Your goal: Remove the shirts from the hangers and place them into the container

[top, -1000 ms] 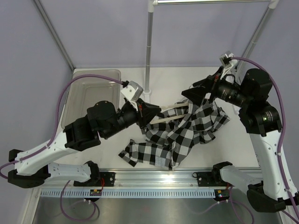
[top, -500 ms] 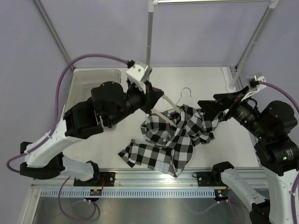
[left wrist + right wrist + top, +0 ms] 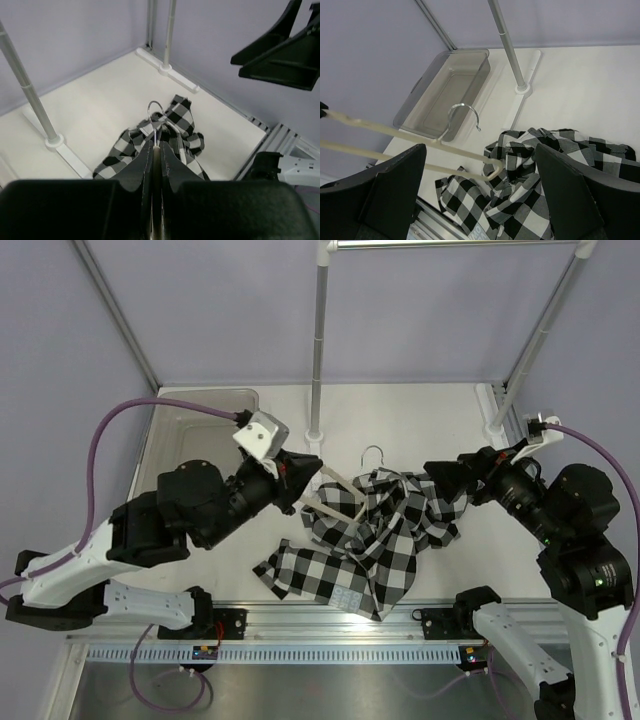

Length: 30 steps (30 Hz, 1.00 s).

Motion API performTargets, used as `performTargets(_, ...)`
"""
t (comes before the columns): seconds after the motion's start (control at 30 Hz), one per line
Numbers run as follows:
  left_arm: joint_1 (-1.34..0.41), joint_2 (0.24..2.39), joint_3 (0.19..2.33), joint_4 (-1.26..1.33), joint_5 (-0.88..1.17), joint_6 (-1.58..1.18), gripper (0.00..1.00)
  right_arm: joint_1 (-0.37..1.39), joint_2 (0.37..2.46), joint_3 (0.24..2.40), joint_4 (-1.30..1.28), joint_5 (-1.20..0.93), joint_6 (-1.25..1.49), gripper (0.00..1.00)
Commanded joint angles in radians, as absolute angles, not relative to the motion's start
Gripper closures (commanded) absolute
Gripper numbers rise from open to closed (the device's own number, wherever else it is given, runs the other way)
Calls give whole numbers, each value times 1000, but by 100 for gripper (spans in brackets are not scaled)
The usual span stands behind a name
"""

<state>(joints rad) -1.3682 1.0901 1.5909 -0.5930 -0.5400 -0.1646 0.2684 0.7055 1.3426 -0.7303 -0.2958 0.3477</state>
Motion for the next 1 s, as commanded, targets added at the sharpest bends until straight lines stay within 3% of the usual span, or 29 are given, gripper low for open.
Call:
performTargets(0.0, -1373, 1025, 1560, -278, -603, -49, 100, 273, 693, 1324, -727, -279, 351, 0)
performTargets(0.13, -1373, 1020, 1531, -161, -595, 53, 100, 273, 690, 1307, -727, -273, 345, 1)
performTargets(0.27, -1373, 1019, 1422, 150, -595, 190, 100, 273, 663, 1270, -704, -291, 367, 1)
performTargets(0.53, -1345, 1300, 1449, 647, -609, 527, 100, 273, 612, 1264, -732, -278, 385, 1)
performTargets(0.8, -1339, 1445, 1459, 850, -620, 615, 100, 273, 698, 1344, -787, -195, 426, 0)
performTargets(0.97, -1336, 1500, 1509, 957, -586, 709, 100, 273, 640, 1327, -765, -169, 474, 0)
